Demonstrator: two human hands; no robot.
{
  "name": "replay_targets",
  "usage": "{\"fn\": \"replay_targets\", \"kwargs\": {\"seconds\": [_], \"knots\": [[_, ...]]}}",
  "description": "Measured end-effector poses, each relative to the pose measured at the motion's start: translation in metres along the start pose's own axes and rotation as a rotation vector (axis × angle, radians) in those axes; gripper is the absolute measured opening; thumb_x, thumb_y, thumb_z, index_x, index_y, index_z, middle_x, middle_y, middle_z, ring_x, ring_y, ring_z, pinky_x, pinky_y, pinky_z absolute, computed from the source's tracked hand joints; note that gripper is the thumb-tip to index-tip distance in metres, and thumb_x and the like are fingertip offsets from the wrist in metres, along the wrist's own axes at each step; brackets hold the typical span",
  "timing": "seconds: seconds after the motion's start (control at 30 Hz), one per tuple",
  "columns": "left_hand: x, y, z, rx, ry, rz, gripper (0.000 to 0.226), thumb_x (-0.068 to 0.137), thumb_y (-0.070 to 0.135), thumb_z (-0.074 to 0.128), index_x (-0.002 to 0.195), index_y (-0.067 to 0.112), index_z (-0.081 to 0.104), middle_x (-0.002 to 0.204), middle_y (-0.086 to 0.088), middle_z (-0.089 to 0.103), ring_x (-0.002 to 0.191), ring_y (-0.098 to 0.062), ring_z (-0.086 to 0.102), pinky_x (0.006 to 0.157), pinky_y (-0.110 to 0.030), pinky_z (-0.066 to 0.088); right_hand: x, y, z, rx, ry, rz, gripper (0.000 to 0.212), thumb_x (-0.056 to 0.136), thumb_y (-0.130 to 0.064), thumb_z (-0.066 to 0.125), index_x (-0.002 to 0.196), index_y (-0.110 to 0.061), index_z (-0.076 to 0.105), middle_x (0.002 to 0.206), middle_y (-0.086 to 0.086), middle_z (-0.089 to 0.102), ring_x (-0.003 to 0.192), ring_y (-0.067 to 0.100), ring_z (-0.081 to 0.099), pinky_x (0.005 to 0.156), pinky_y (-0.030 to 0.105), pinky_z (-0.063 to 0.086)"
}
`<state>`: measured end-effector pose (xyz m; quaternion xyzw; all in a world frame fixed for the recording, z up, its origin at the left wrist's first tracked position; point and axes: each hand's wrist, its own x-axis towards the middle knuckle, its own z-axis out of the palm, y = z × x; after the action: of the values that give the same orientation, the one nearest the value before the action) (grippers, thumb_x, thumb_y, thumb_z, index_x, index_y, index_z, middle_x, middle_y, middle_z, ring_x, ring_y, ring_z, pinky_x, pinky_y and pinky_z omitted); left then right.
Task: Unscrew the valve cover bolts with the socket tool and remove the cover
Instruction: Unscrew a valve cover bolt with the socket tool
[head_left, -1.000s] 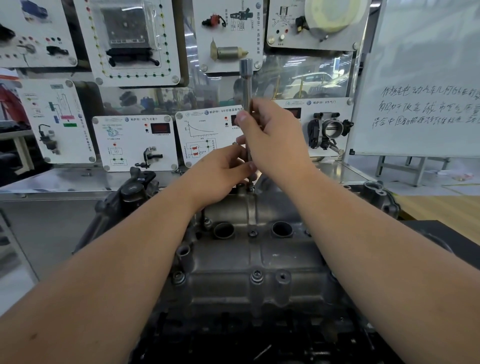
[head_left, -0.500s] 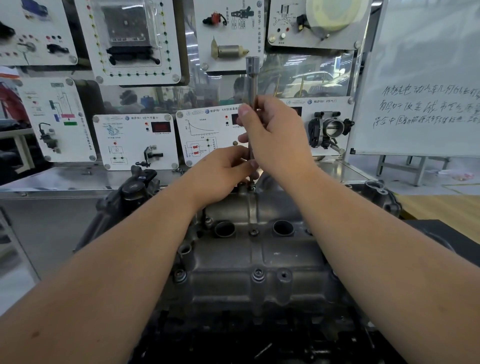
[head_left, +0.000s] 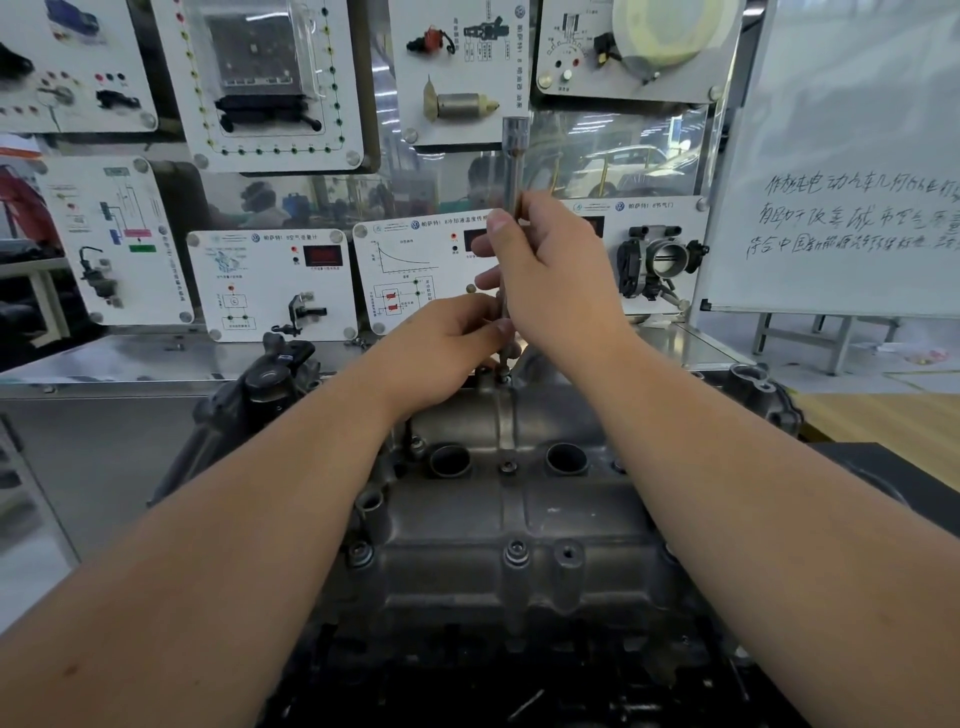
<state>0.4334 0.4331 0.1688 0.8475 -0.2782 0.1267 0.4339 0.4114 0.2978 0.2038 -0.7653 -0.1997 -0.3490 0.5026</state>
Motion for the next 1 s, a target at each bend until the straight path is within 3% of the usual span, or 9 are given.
{"fn": "replay_targets", "kwargs": {"seconds": [0.1,0.23,0.33,0.47,0.63,0.73,0.8,0.9,1.0], "knots": [[-0.0010,0.0013,-0.0010,0.029,0.005,0.006,0.023,0.106,0.031,0.055,0.108,0.012,0.070,0.099,-0.001,0.077,0.096,-0.028,0.070,0.095,-0.053,0.053,-0.0005,0.0010,0.0013,0.026,0.005,0.016,0.023,0.099,-0.041,0.058,0.110,-0.021,0.055,0.090,-0.001,0.074,0.080,0.017,0.073,0.072,0.051,0.060],[-0.0006,0.0009,-0.0001,0.014,0.014,-0.007,0.021,0.104,0.031,0.058,0.105,0.013,0.069,0.095,0.002,0.076,0.095,-0.026,0.071,0.095,-0.055,0.053,0.0002,0.0053,0.0012,0.040,0.056,-0.011,0.012,0.102,-0.031,0.058,0.101,-0.022,0.050,0.089,-0.005,0.075,0.073,0.005,0.072,0.070,0.043,0.061],[0.0004,-0.0003,0.0011,-0.008,-0.002,-0.011,0.024,0.106,0.031,0.054,0.109,0.015,0.071,0.097,0.005,0.077,0.096,-0.020,0.072,0.095,-0.043,0.055,0.0009,0.0045,0.0018,0.030,0.055,-0.019,0.010,0.104,-0.027,0.054,0.098,-0.019,0.056,0.089,-0.006,0.074,0.072,0.004,0.071,0.074,0.042,0.060],[0.0001,-0.0010,0.0010,-0.022,-0.009,-0.022,0.024,0.108,0.029,0.052,0.107,0.017,0.072,0.095,0.009,0.077,0.089,-0.011,0.073,0.075,-0.014,0.049,0.0009,0.0024,0.0027,0.002,0.053,-0.010,0.015,0.106,-0.028,0.049,0.092,-0.027,0.056,0.091,-0.008,0.073,0.073,0.006,0.070,0.077,0.043,0.060],[0.0001,0.0004,0.0000,-0.003,0.007,0.012,0.023,0.105,0.031,0.057,0.108,0.012,0.069,0.097,-0.001,0.077,0.090,-0.019,0.073,0.092,-0.044,0.057,-0.0006,0.0005,0.0018,0.028,0.030,0.015,0.019,0.100,-0.039,0.059,0.112,-0.024,0.059,0.099,-0.003,0.075,0.088,0.018,0.072,0.082,0.046,0.059],[0.0003,-0.0003,-0.0004,0.004,0.002,0.013,0.023,0.104,0.032,0.058,0.108,0.013,0.069,0.098,0.000,0.077,0.094,-0.024,0.073,0.095,-0.052,0.054,-0.0001,0.0028,0.0011,0.055,0.048,0.003,0.014,0.100,-0.034,0.062,0.095,-0.033,0.049,0.090,-0.006,0.075,0.078,0.011,0.073,0.069,0.041,0.059],[0.0009,-0.0017,0.0003,-0.013,-0.001,0.011,0.024,0.105,0.033,0.057,0.106,0.013,0.071,0.097,0.003,0.078,0.093,-0.018,0.073,0.092,-0.042,0.057,0.0005,0.0030,0.0011,0.051,0.061,-0.013,0.017,0.102,-0.029,0.059,0.089,-0.031,0.047,0.084,-0.009,0.074,0.071,0.006,0.071,0.065,0.036,0.057],[0.0005,-0.0027,0.0021,-0.048,-0.017,-0.016,0.023,0.107,0.028,0.052,0.106,0.018,0.073,0.093,0.013,0.078,0.082,0.001,0.071,0.069,-0.008,0.048,0.0012,0.0019,0.0021,0.040,0.055,-0.018,0.015,0.104,-0.027,0.053,0.089,-0.030,0.051,0.085,-0.011,0.073,0.068,0.003,0.070,0.069,0.035,0.058],[-0.0001,-0.0034,0.0015,-0.061,-0.021,-0.017,0.019,0.107,0.021,0.053,0.103,0.024,0.071,0.090,0.016,0.078,0.078,0.007,0.068,0.065,-0.005,0.044,0.0017,0.0015,0.0031,0.020,0.049,-0.019,0.016,0.105,-0.028,0.050,0.091,-0.031,0.053,0.087,-0.012,0.072,0.070,0.004,0.069,0.072,0.038,0.059]]}}
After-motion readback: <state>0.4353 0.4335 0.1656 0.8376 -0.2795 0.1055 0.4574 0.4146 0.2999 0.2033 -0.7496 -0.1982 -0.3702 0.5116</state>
